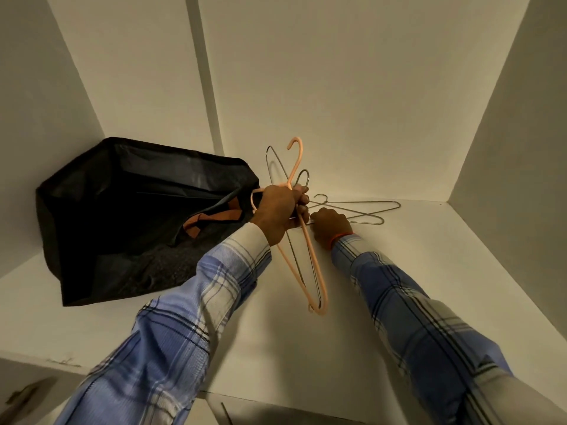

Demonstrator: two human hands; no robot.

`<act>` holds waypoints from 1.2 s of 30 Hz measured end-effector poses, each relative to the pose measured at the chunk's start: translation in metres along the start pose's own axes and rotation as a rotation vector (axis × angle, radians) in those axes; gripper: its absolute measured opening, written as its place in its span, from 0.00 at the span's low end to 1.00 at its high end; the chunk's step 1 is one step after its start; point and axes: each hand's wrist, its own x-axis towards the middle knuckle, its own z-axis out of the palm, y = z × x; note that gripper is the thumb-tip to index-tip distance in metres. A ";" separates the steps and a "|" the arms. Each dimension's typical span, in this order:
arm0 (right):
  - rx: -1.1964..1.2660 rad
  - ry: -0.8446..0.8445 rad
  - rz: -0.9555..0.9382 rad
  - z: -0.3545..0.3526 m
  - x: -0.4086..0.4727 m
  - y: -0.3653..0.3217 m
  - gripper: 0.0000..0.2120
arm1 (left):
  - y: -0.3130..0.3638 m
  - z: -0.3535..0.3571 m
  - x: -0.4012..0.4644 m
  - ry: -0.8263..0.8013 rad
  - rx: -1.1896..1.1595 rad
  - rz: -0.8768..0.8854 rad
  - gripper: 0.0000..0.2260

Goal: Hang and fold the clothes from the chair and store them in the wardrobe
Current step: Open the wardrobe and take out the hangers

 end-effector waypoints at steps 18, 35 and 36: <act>0.162 0.145 0.091 -0.033 -0.048 0.006 0.17 | -0.012 0.001 -0.019 0.101 0.034 -0.008 0.08; 1.349 0.096 0.143 -0.088 -0.093 -0.037 0.06 | -0.010 0.000 -0.022 0.214 0.154 0.077 0.07; 1.320 0.143 0.117 -0.086 -0.093 -0.037 0.06 | -0.009 -0.001 -0.022 0.225 0.166 0.070 0.07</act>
